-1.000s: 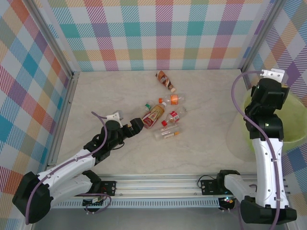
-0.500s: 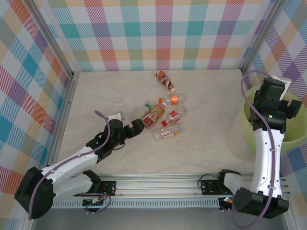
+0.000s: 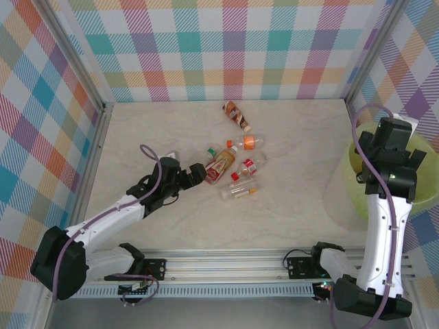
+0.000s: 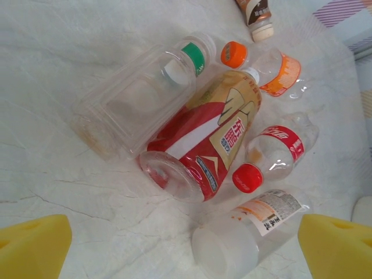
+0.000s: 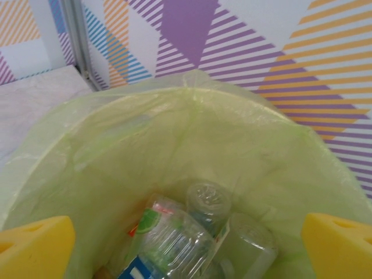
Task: Put the plastic bottles in the bin
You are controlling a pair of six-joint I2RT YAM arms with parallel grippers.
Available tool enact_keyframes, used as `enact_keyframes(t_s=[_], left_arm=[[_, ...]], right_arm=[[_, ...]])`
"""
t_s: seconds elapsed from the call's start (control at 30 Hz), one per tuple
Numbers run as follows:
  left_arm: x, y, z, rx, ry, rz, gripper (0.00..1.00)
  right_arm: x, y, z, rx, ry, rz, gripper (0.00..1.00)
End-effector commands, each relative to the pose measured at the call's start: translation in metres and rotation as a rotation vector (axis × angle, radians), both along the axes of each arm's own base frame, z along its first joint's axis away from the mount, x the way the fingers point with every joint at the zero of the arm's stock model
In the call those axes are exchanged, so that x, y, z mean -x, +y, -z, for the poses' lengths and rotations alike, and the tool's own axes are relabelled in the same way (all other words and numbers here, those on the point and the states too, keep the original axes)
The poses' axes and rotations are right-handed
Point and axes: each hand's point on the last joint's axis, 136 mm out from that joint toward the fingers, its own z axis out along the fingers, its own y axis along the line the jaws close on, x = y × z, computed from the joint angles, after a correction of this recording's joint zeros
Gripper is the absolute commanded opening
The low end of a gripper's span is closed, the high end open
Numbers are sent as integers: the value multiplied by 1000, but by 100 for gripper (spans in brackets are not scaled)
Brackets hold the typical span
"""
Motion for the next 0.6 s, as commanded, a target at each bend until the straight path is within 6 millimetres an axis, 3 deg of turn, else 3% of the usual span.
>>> enact_keyframes(t_s=[0.0, 0.1, 0.23, 0.4, 0.57], left_arm=[[-6, 11, 2, -113, 29, 25, 100], [-16, 17, 3, -172, 34, 25, 100], [-30, 11, 3, -252, 8, 129, 100], [-45, 7, 13, -371, 53, 226, 100], [-61, 6, 25, -411, 110, 250, 97]], right_arm=[[1, 18, -4, -100, -30, -69, 100], [-3, 36, -4, -174, -57, -147, 100], [-8, 66, -9, -290, -137, -277, 100], [-10, 109, -17, -464, -230, -451, 100], [-8, 160, -11, -673, -229, -678, 100]])
